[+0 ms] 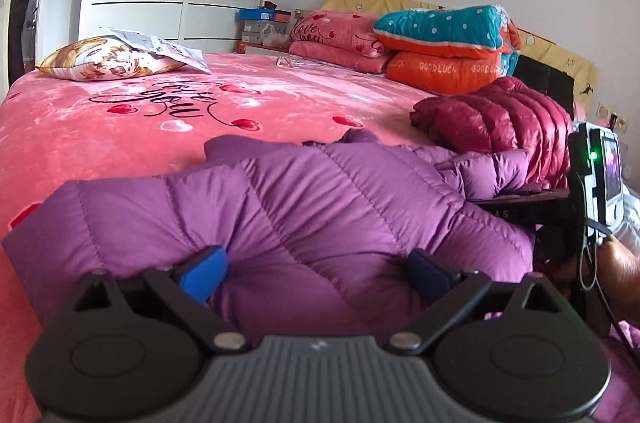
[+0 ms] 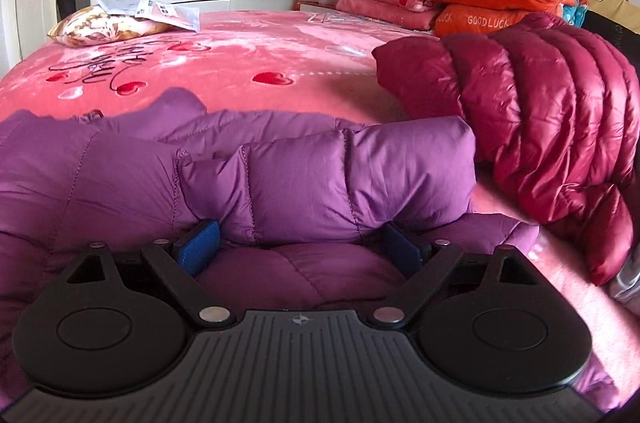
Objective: Fold large clothes
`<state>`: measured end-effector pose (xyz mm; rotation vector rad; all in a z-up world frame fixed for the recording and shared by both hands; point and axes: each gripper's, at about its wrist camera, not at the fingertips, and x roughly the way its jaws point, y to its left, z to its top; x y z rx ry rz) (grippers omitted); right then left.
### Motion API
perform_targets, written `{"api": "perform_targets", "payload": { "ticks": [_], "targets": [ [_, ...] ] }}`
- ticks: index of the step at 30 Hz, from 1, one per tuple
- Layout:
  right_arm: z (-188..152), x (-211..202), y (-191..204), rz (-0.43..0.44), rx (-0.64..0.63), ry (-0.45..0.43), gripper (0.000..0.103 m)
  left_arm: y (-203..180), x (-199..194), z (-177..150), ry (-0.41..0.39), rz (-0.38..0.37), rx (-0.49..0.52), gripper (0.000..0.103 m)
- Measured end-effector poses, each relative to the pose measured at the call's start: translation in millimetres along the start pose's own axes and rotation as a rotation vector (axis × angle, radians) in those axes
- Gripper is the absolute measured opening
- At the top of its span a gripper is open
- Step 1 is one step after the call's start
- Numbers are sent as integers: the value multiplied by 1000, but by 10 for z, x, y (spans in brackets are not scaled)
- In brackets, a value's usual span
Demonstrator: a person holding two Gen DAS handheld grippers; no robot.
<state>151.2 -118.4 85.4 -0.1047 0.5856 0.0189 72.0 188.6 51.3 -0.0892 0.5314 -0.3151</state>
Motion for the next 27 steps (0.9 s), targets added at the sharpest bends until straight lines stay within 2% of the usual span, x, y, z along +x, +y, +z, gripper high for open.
{"api": "perform_targets", "payload": {
  "ticks": [7,12,16,20,24,27],
  "targets": [
    [-95,66,16,3,-1,-27,103,-54,118,-68,2,15,30,102],
    [-148,13,-15,4,10,-49,103,-102,160,-93,0,41,52,103],
    [-157,-93,-95,26,37,-55,103,-84,99,-74,-14,35,42,102],
    [-176,-442,-238,1,70,-40,103,-125,-119,-28,-54,44,46,101],
    [-322,-990,-481,-1,187,-49,103,-207,-437,21,-128,15,14,100],
    [-559,-1251,-649,27,304,25,103,-386,-582,-7,-91,-15,21,100]
  ]
}}
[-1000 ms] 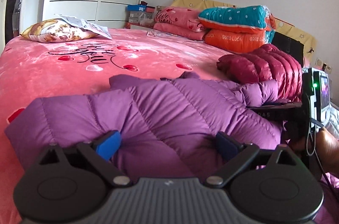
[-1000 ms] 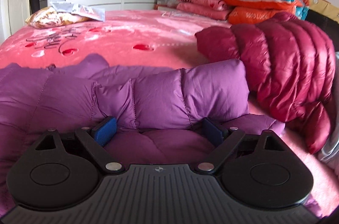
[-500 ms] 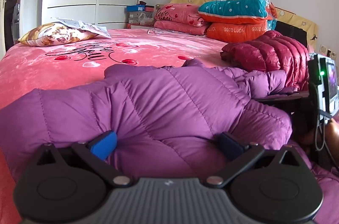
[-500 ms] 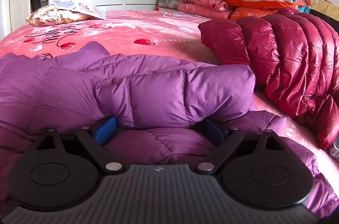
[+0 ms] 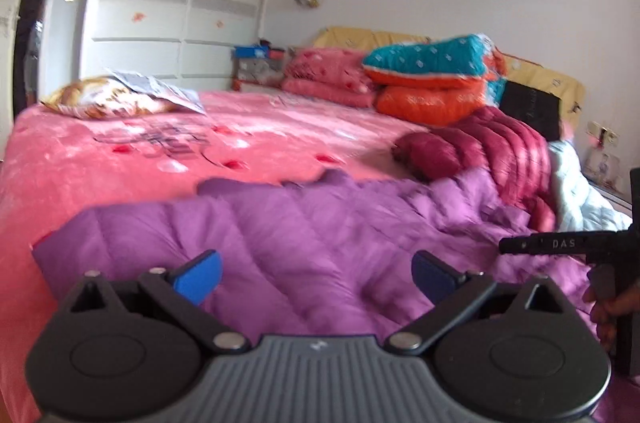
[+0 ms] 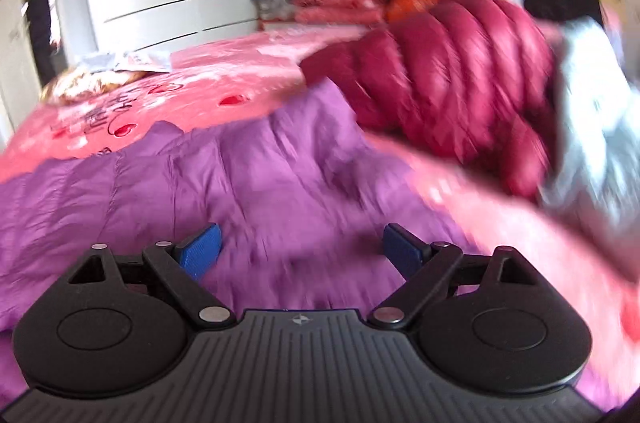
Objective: Fold large clothes
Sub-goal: 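Pull both grippers back from the folded purple jacket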
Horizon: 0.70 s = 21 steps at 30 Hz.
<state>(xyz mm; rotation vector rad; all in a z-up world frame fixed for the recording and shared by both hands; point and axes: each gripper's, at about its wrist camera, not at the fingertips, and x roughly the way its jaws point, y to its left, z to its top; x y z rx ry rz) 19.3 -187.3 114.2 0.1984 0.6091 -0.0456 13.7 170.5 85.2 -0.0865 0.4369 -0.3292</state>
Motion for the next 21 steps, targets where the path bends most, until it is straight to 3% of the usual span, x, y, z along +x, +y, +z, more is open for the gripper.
{"api": "perform_targets", "payload": {
  "ticks": [4,14,21],
  "targets": [
    [-314,-313,-148,-47,17,57,103,-297,-187,-104,57,-19,30,100],
    [-874,-1039,-198,-86,-111,141,103,-814,-683,-554,243,-25,93,100],
    [-1157,-1464,-301,-63,-97,189,103,-1012,-1028,-769,285,-37,103,100]
  ]
}}
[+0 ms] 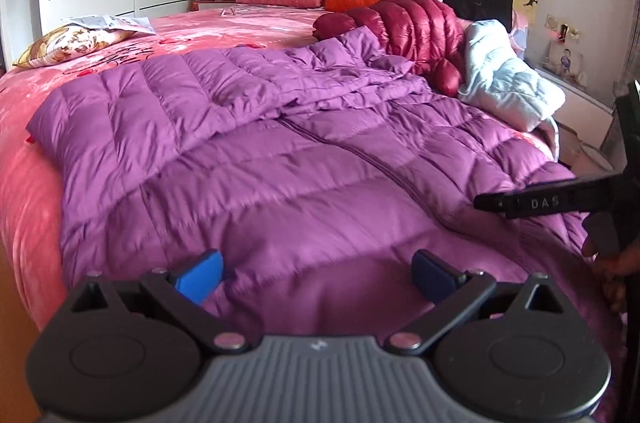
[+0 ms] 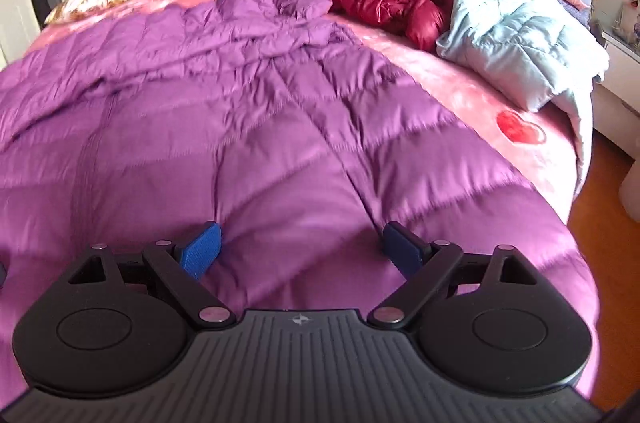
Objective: Fold large clothes
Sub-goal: 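Pull both grippers back from the folded purple jacket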
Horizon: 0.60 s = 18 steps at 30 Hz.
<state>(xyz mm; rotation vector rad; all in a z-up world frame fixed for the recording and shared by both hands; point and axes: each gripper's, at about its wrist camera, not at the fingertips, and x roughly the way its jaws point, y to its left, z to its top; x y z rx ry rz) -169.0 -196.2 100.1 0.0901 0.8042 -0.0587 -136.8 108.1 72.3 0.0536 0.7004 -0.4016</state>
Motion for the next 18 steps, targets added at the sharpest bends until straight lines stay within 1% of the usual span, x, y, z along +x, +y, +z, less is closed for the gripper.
{"api": "perform_targets", "payload": {
  "ticks": [5,8,11,14,16,18],
  "targets": [
    [-205,-310,25,18,7,4,103,27,-293,-65,-7,14,-61,100],
    [-287,-509,41,51,20,-10,103,72,-518,-110,-23,24,-85,100],
    [-336,-763,115,133,3,-34,103,117,-776,-160,-60,32,-113,100],
    [-390,-1041,266,215,-41,-38,103,171,-966,-198,-87,45,-144,100],
    [-433,-1215,376,268,-82,-30,103,201,-1070,-220,-93,42,-169,100],
    [-492,-1385,503,310,-151,-26,103,218,-1171,-252,-107,39,-197,100]
  ]
}}
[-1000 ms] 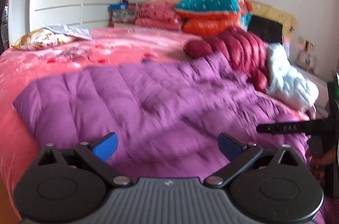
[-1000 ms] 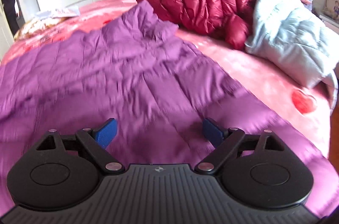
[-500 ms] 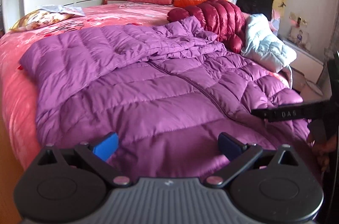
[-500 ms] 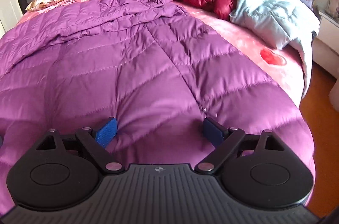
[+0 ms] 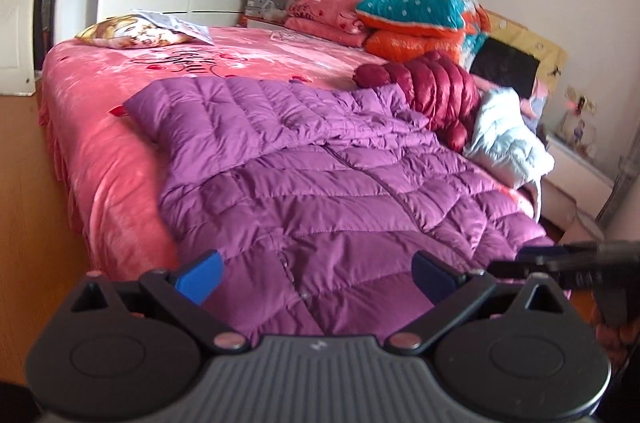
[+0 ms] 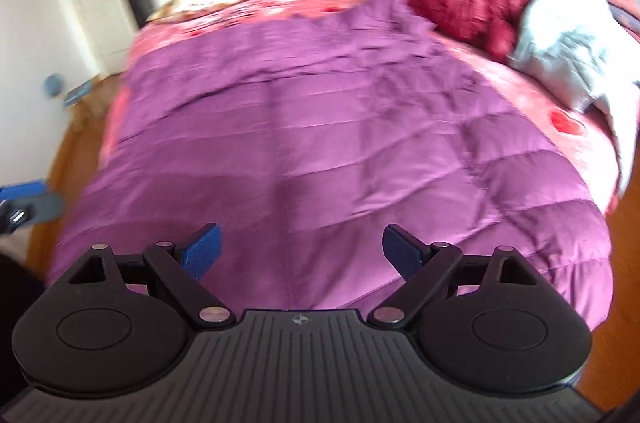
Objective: Fold large clothes
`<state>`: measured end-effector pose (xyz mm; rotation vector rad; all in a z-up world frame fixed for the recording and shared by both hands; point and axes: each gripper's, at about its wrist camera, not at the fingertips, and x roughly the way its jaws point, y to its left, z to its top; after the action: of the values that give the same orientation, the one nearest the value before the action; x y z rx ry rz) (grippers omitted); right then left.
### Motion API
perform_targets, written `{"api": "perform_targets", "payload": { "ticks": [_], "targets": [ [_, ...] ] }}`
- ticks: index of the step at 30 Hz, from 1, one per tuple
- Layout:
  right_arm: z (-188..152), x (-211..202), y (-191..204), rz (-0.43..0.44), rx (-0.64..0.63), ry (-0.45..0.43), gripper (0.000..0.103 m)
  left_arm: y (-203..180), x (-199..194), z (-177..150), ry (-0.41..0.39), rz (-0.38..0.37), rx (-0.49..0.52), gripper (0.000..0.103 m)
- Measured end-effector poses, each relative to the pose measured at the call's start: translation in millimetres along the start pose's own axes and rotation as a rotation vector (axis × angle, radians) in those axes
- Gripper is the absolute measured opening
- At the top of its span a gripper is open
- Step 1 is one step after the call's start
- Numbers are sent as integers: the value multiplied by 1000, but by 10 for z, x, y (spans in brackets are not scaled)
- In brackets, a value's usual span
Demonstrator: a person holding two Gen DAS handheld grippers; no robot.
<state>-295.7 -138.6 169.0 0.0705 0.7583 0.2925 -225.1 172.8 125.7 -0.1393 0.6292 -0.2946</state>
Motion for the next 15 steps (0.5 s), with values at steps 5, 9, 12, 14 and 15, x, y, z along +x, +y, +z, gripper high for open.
{"api": "perform_targets", "payload": {
  "ticks": [5,9,12,14,15],
  "targets": [
    [-169,-274,531,109,-288,62,103,44,-169,27,-43,13,-43,101],
    [-395,-419,886,106,-535,112,103,64,-215,54,-62,10,-73,101],
    [-596,-416,1064,92,-674,167,103,63,-247,40,-70,7,-71,101],
    [-698,-380,1134,66,-735,179,103,65,-264,27,-70,2,-71,101],
    [-732,-359,1174,55,-755,172,103,63,-272,21,-69,0,-69,101]
  ]
}}
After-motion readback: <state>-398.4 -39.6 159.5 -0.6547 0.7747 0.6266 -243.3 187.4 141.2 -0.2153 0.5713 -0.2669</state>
